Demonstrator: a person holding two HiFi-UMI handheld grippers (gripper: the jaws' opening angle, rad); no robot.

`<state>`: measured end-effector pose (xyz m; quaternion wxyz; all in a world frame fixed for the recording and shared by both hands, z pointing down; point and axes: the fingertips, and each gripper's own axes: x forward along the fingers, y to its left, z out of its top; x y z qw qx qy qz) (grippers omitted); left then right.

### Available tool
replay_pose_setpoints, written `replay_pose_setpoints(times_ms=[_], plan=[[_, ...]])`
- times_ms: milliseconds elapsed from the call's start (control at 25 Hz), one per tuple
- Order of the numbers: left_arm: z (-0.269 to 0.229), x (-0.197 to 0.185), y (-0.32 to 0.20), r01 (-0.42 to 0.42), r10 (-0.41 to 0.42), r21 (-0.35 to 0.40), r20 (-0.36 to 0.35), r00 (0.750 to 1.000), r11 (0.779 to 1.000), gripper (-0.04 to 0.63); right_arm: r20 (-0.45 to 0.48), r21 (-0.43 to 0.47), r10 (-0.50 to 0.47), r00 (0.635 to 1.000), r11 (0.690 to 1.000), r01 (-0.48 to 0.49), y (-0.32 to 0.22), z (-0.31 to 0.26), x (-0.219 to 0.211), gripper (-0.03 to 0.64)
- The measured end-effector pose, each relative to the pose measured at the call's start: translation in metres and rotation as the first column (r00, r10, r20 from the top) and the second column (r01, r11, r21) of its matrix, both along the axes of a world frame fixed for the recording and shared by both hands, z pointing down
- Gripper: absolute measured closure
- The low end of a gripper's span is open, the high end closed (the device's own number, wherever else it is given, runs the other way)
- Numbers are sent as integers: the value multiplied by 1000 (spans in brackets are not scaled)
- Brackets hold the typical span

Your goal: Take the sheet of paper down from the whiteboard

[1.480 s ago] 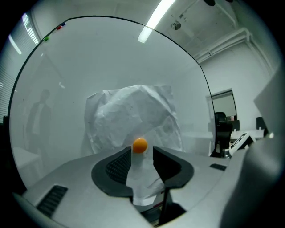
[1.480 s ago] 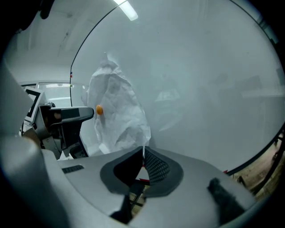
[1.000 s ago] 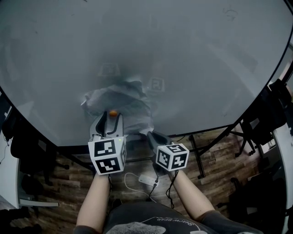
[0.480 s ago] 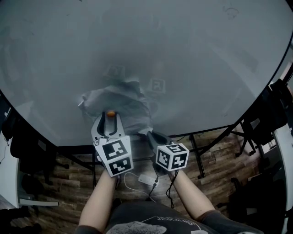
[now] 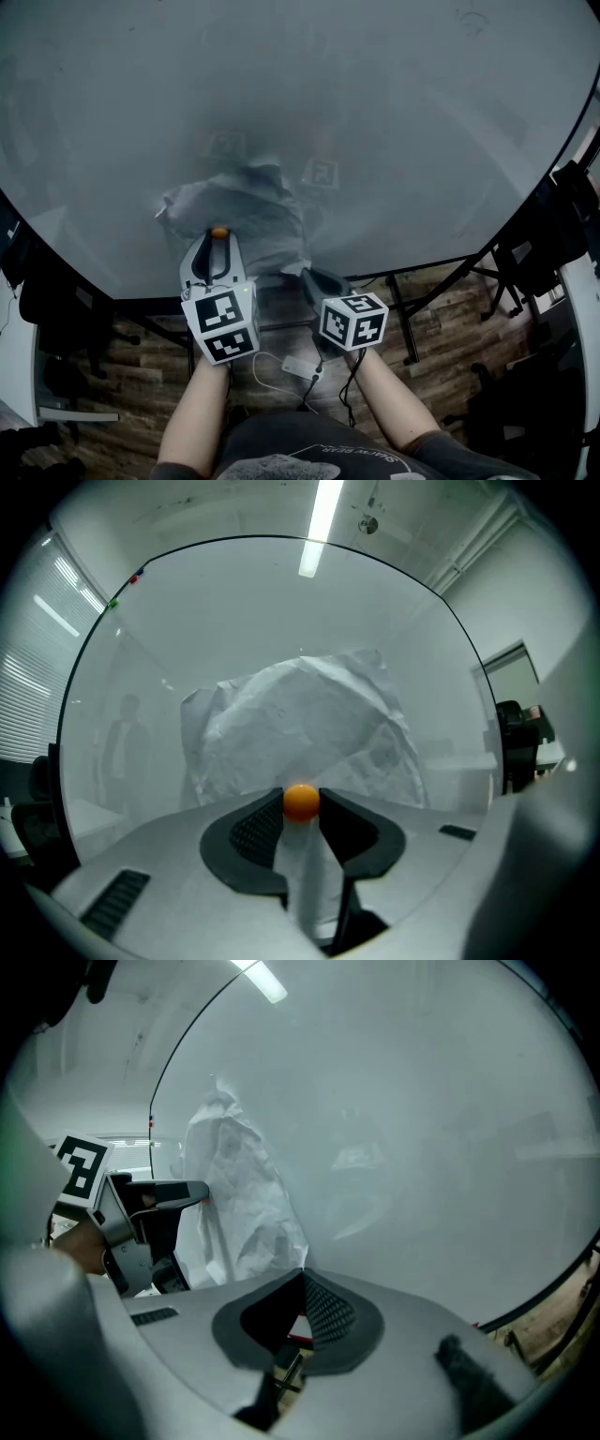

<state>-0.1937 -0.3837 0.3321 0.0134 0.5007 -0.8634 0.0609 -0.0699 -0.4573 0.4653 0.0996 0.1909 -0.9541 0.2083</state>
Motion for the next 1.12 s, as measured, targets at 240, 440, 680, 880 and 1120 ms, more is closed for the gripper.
replay_pose_setpoints(times_ms=[240, 440, 680, 880, 1120], plan=[[19, 5, 15, -36, 34, -39, -50, 998, 999, 469, 7, 0, -32, 999, 999, 32, 12, 0, 3, 595], [49, 13, 40, -47, 39, -81, -93, 995, 996, 469, -4, 0, -74, 997, 997, 74, 29, 7, 5, 595], [80, 12, 66, -64, 48, -104, -156, 987, 992, 469, -39, 5, -67, 997, 998, 67, 45, 20, 8, 595], [86, 7, 79, -143, 123, -101, -180, 976, 985, 469, -57, 3, 10, 998, 1000, -10, 59, 22, 13, 595], [87, -9, 108, -261, 241, -104, -173, 955, 960, 469, -70, 4, 126, 990, 992, -126, 96, 19, 9, 595]])
